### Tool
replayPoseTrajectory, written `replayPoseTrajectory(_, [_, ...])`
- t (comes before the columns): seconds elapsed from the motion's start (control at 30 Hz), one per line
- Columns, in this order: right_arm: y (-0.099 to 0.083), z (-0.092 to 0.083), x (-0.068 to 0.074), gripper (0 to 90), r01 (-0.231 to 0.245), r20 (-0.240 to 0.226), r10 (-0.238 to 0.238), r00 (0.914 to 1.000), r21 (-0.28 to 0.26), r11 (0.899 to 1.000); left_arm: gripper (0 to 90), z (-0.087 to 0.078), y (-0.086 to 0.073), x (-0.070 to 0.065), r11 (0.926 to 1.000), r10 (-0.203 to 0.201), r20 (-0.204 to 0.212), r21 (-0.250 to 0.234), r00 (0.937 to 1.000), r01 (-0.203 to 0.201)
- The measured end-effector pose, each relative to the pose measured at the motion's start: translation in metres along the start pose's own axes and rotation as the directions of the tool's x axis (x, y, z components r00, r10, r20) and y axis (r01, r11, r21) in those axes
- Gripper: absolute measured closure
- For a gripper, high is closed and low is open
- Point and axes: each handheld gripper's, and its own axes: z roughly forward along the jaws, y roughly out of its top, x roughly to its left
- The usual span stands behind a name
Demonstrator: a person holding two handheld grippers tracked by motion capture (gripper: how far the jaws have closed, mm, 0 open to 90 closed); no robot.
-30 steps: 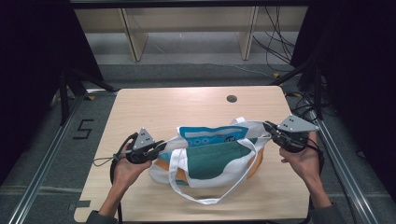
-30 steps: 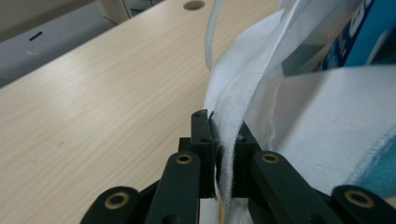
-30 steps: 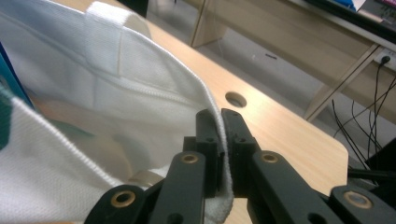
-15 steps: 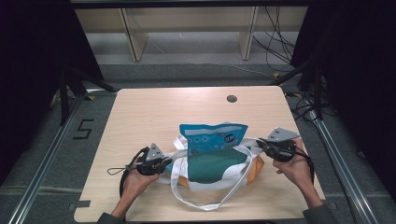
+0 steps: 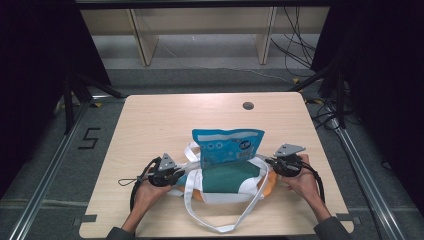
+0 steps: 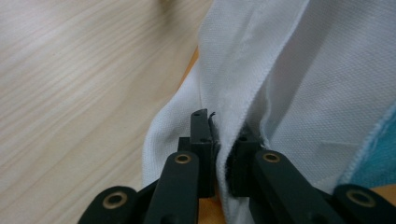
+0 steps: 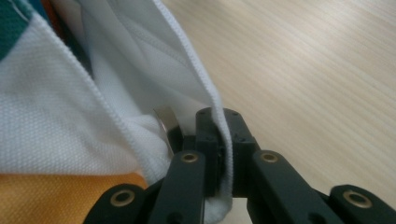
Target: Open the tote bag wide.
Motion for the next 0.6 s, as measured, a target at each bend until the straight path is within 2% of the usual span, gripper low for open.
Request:
replayPoseTrajectory(0.07, [0.003, 0.005, -0.003, 86.7, 0.014, 0.007, -0.014, 0.9999, -0.013, 1.000, 82.2, 0.002, 0.002, 0.008, 0.9998, 0.019, -0.011, 0.008, 0.9998, -0.019])
replayPoseTrajectory(0.1, [0.004, 0.006, -0.004, 86.7, 0.009, 0.000, -0.009, 1.0000, -0.010, 1.000, 81.9, 0.004, 0.002, 0.009, 0.9999, -0.008, -0.013, -0.013, 0.9999, 0.008])
replayPoseTrajectory(0.13, [0.006, 0.007, -0.005, 86.7, 0.004, -0.001, -0.004, 1.0000, -0.006, 1.000, 81.8, 0.005, 0.002, 0.011, 0.9996, -0.028, -0.010, -0.003, 0.9996, 0.028])
replayPoseTrajectory(0.17, [0.007, 0.009, -0.005, 86.7, -0.014, 0.000, 0.014, 0.9999, -0.004, 1.000, 81.7, 0.007, 0.004, 0.014, 0.9997, -0.019, -0.019, -0.016, 0.9996, 0.018])
replayPoseTrajectory(0.23, [0.011, 0.014, -0.010, 86.7, 0.003, 0.016, -0.003, 0.9999, -0.020, 1.000, 81.6, 0.011, 0.005, 0.018, 0.9986, -0.048, -0.023, -0.023, 0.9986, 0.047])
replayPoseTrajectory(0.27, [0.014, 0.017, -0.011, 86.7, -0.007, 0.019, 0.007, 0.9998, -0.013, 1.000, 81.5, 0.012, 0.005, 0.020, 0.9982, -0.054, -0.027, -0.030, 0.9982, 0.053])
replayPoseTrajectory(0.3, [0.017, 0.021, -0.013, 86.6, -0.024, 0.020, 0.024, 0.9995, -0.008, 1.000, 81.2, 0.015, 0.007, 0.024, 0.9964, -0.079, -0.032, -0.032, 0.9963, 0.078])
replayPoseTrajectory(0.4, [0.021, 0.026, -0.016, 86.0, -0.015, 0.033, 0.016, 0.9993, -0.023, 1.000, 80.5, 0.015, 0.007, 0.027, 0.9969, -0.072, -0.024, -0.032, 0.9971, 0.072])
replayPoseTrajectory(0.43, [0.022, 0.026, -0.018, 84.4, -0.007, 0.032, 0.008, 0.9994, -0.024, 1.000, 79.5, 0.014, 0.007, 0.027, 0.9958, -0.083, -0.025, -0.040, 0.9962, 0.082])
replayPoseTrajectory(0.47, [0.023, 0.025, -0.019, 80.2, -0.028, 0.031, 0.029, 0.9991, -0.026, 0.999, 76.7, 0.013, 0.007, 0.027, 0.9946, -0.097, -0.022, -0.039, 0.9950, 0.096])
replayPoseTrajectory(0.5, [0.025, 0.019, -0.024, 68.6, -0.055, 0.049, 0.057, 0.9972, -0.041, 0.998, 70.7, 0.007, 0.009, 0.030, 0.9958, -0.088, -0.010, -0.026, 0.9960, 0.088])
replayPoseTrajectory(0.53, [0.025, 0.019, -0.024, 68.6, -0.055, 0.049, 0.057, 0.9972, -0.041, 0.998, 65.7, 0.007, 0.009, 0.030, 0.9958, -0.088, -0.010, -0.026, 0.9960, 0.088])
replayPoseTrajectory(0.57, [0.026, 0.013, -0.027, 64.9, -0.087, 0.056, 0.090, 0.9944, -0.047, 0.995, 65.7, 0.003, 0.012, 0.030, 0.9952, -0.095, -0.009, -0.023, 0.9955, 0.095])
replayPoseTrajectory(0.6, [0.028, 0.004, -0.031, 63.2, -0.100, 0.054, 0.104, 0.9931, -0.073, 0.992, 61.2, -0.002, 0.015, 0.030, 0.9965, -0.082, -0.001, -0.015, 0.9966, 0.082])
